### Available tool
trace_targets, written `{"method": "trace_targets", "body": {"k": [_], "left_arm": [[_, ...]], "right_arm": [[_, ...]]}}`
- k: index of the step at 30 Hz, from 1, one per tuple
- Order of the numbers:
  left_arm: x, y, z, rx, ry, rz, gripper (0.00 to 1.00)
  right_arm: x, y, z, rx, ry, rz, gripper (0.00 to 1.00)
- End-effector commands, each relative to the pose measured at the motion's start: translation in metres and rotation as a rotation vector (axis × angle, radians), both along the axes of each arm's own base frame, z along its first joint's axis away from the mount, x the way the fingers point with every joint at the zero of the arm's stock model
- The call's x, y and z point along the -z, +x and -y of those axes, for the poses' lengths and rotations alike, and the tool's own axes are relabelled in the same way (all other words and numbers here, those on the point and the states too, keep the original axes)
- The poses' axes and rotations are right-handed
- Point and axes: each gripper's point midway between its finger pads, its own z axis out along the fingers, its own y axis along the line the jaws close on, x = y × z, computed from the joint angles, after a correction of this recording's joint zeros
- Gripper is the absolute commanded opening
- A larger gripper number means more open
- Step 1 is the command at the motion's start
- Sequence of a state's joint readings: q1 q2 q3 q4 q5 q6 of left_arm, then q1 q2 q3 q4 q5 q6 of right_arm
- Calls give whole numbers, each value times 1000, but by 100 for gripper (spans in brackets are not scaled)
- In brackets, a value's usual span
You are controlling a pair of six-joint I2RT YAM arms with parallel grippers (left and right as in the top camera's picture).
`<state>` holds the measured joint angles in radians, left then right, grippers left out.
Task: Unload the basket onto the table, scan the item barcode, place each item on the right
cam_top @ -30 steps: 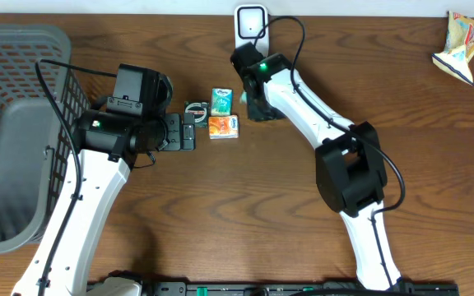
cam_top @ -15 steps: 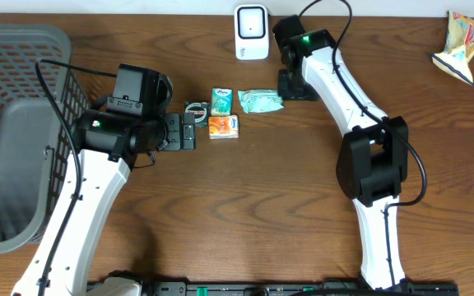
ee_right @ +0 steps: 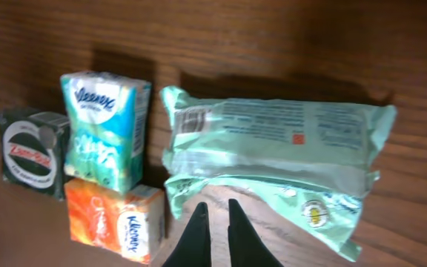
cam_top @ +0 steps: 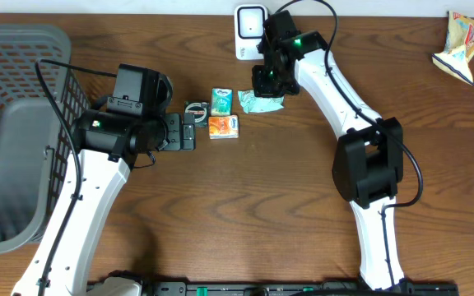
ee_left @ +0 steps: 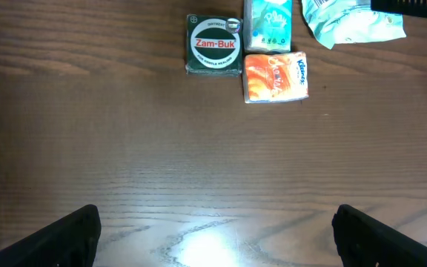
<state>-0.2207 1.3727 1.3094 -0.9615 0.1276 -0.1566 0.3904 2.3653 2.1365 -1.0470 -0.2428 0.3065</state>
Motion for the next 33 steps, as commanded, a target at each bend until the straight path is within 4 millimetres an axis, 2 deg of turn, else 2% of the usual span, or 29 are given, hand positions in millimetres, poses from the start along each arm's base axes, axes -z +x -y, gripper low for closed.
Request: {"method": "trace_targets", "body": {"k": [1, 4, 8, 12, 16, 22, 29, 32, 33], "left_arm": [[-6, 2, -1, 2, 3, 19, 98], [-6, 2, -1, 2, 3, 19, 98], [-6, 2, -1, 2, 3, 19, 98], [-6, 2, -1, 2, 3, 19, 98], [-6, 2, -1, 2, 3, 20, 98], [-6, 2, -1, 2, 3, 19, 98], [-6, 2, -1, 2, 3, 19, 98], [-6, 2, -1, 2, 3, 19, 98], [-6, 2, -1, 2, 3, 20, 97]], "right_arm": [[-3, -13, -33, -57, 37, 5, 7], [5, -9, -40, -63, -17, 63, 7], [14, 4, -43, -24, -97, 160, 1], [20, 9, -38, -6, -176, 219, 1], [35, -2, -13, 6, -287, 171, 1], [39, -16, 16, 20, -399, 105, 1], [27, -38, 30, 5, -442, 32, 1], [13, -36, 29, 12, -427, 61, 1], [3, -29, 28, 24, -416, 103, 1]]}}
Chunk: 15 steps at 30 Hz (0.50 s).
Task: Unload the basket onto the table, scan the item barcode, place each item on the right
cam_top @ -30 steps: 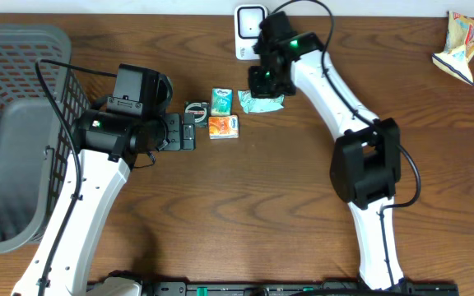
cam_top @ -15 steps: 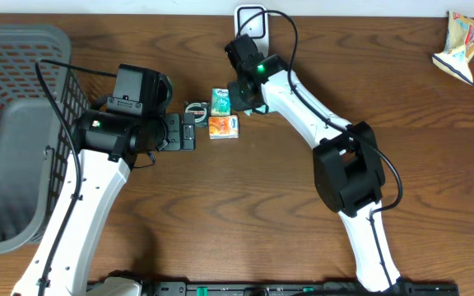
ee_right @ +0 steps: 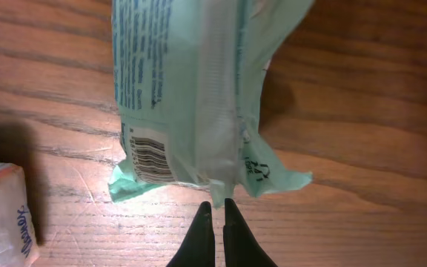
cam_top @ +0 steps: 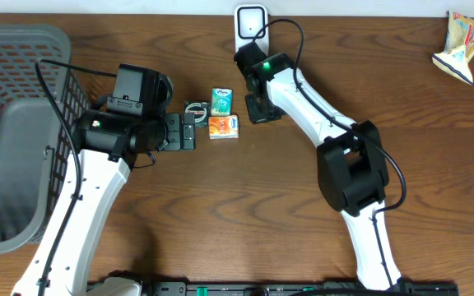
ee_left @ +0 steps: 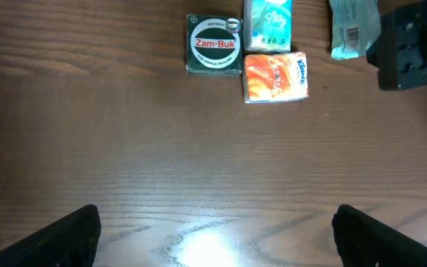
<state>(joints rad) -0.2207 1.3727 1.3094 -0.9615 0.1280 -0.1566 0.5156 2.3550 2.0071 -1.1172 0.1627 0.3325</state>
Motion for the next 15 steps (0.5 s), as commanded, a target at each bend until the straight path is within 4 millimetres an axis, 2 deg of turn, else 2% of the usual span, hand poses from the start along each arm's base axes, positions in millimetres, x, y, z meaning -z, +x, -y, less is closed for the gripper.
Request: {"method": "trace_targets", "body": {"k": [1, 2, 3, 7, 8, 9, 11, 15], "left_arm": [[-6, 2, -1, 2, 4, 19, 98], [-6, 2, -1, 2, 4, 19, 98], [-6, 2, -1, 2, 4, 19, 98], [-6, 2, -1, 2, 4, 20, 98], [-6, 2, -1, 2, 4, 20, 98], [-6, 2, -1, 2, 4, 19, 98], [-6, 2, -1, 2, 4, 19, 98], [-6, 2, -1, 2, 4, 20, 98]], "right_arm": [[-43, 17, 1, 21, 27, 131, 1], [-49, 21, 0, 24, 39, 156, 1], [-53, 26, -1, 28, 51, 178, 6], [-66, 47, 1, 53, 105, 255, 34], [-65, 64, -2, 67, 184, 282, 62], [-61, 68, -1, 71, 199, 280, 69], [-52, 72, 1, 79, 220, 267, 77], [-25, 73, 0, 88, 317, 180, 79]]}}
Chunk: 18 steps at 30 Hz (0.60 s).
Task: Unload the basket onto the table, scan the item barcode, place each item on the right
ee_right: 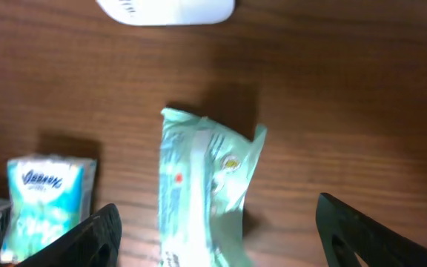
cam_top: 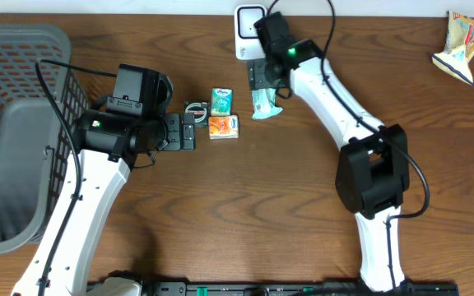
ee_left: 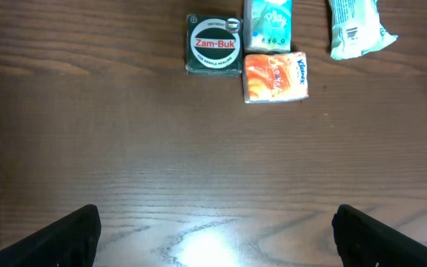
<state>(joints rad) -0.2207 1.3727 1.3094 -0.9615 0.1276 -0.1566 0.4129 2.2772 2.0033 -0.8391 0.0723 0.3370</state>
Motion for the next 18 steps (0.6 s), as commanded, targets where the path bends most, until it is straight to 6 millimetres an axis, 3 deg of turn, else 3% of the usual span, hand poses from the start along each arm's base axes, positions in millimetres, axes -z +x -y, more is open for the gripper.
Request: {"method": "trace_targets", "body": {"k": [1, 8, 14, 18], "left_arm": [[-6, 2, -1, 2, 3, 20, 98], [-6, 2, -1, 2, 3, 19, 98], [-6, 2, -1, 2, 3, 19, 98], [-6, 2, -1, 2, 3, 19, 98]], "right_arm": [[35, -4, -5, -23, 124, -117, 79], [71, -10, -2, -50, 496, -330, 72], [91, -22, -8, -52, 498, -396, 37], [83, -29, -35, -118, 560, -402, 29]]}}
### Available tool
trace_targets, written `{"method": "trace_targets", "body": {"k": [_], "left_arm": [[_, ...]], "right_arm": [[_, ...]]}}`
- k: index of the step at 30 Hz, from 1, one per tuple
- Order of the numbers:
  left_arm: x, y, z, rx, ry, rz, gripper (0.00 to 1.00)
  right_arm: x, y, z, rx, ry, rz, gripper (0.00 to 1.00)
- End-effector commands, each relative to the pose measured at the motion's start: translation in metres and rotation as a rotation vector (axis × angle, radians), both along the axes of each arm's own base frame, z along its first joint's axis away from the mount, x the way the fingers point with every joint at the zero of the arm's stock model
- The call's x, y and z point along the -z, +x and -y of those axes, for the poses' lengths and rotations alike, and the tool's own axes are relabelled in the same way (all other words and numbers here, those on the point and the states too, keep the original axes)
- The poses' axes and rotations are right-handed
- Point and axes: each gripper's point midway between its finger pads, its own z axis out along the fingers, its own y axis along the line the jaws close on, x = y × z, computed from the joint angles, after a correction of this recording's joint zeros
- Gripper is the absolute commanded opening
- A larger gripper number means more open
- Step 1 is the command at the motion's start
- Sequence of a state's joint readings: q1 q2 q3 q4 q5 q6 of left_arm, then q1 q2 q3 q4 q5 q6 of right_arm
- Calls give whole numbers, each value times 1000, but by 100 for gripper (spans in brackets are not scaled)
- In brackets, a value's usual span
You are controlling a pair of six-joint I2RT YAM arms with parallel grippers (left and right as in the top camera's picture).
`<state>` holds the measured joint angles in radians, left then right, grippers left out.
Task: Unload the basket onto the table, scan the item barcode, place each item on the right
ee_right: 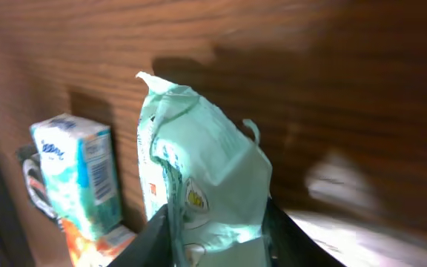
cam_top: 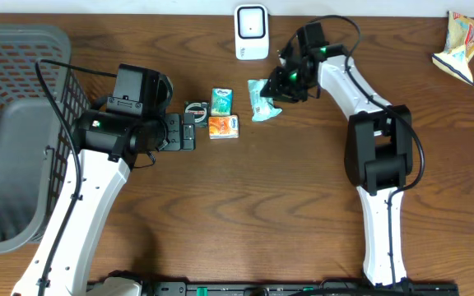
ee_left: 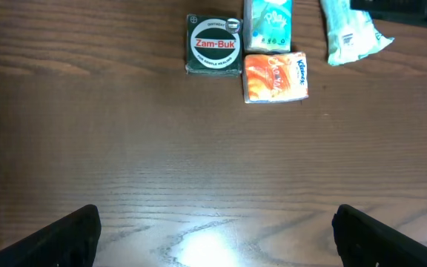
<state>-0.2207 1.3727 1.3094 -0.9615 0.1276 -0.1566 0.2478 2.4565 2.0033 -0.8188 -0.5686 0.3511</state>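
A mint-green soft pack (cam_top: 262, 99) lies right of the tissue packs, below the white scanner (cam_top: 252, 21). My right gripper (cam_top: 285, 85) reaches in from the pack's right and is shut on it. In the right wrist view the pack (ee_right: 202, 174) fills the gap between both fingers (ee_right: 158, 230), and my right gripper (ee_right: 217, 226) grips its near end. A printed label on the pack (ee_left: 349, 33) faces up in the left wrist view. My left gripper (ee_left: 217, 237) hangs open over bare wood, left of the items.
A Zam-Buk tin (cam_top: 194, 109), a teal tissue pack (cam_top: 221, 99) and an orange tissue pack (cam_top: 223, 126) sit left of the green pack. A grey basket (cam_top: 15, 123) stands at the far left. A crumpled snack packet (cam_top: 459, 37) lies at the back right.
My right gripper was open above the green pack by the scanner; now it sits at the pack's right side, shut on it. The pack has tilted slightly. The left arm is unmoved.
First the pack lay crosswise with my right gripper shut over it. Then it lay turned lengthwise, barcode up, the shut gripper at its end. Then the gripper was open above it near the scanner. Now it grips the pack from the right.
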Motion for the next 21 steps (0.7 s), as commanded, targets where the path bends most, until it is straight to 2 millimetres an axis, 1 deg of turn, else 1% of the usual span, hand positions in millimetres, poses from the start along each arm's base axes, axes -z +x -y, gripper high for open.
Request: {"method": "trace_targets", "body": {"k": [1, 2, 4, 5, 9, 10, 13, 14, 16, 17, 18, 19, 20, 21], "left_arm": [[-6, 2, -1, 2, 3, 20, 98], [-6, 2, -1, 2, 3, 19, 98], [-6, 2, -1, 2, 4, 19, 98], [-6, 2, -1, 2, 3, 19, 98], [-6, 2, -1, 2, 3, 19, 98], [-6, 2, -1, 2, 3, 20, 98], [-6, 2, -1, 2, 3, 19, 98], [-6, 2, -1, 2, 3, 20, 98], [-6, 2, -1, 2, 3, 19, 98], [-6, 2, -1, 2, 3, 19, 98], [-6, 2, -1, 2, 3, 20, 98], [-6, 2, -1, 2, 3, 19, 98], [-6, 2, -1, 2, 3, 19, 98], [-6, 2, -1, 2, 3, 19, 98]], "right_arm": [[12, -16, -30, -70, 85, -44, 28], [9, -16, -34, -78, 110, -43, 24], [3, -16, -36, -83, 153, -48, 1], [-2, -17, -37, -89, 198, -59, 1], [-36, -20, -40, -118, 410, -90, 1], [-51, -19, -36, -123, 466, -87, 1], [-73, -14, -25, -129, 474, -31, 1], [-79, -11, -20, -124, 444, 2, 1], [-78, -6, -14, -103, 374, 30, 1], [-76, -5, -13, -97, 344, 37, 8], [-67, -6, -11, -85, 280, 35, 37], [-61, -7, -10, -79, 238, 31, 49], [-53, -8, -9, -71, 189, 26, 55], [-45, -9, -7, -65, 132, 24, 66]]}}
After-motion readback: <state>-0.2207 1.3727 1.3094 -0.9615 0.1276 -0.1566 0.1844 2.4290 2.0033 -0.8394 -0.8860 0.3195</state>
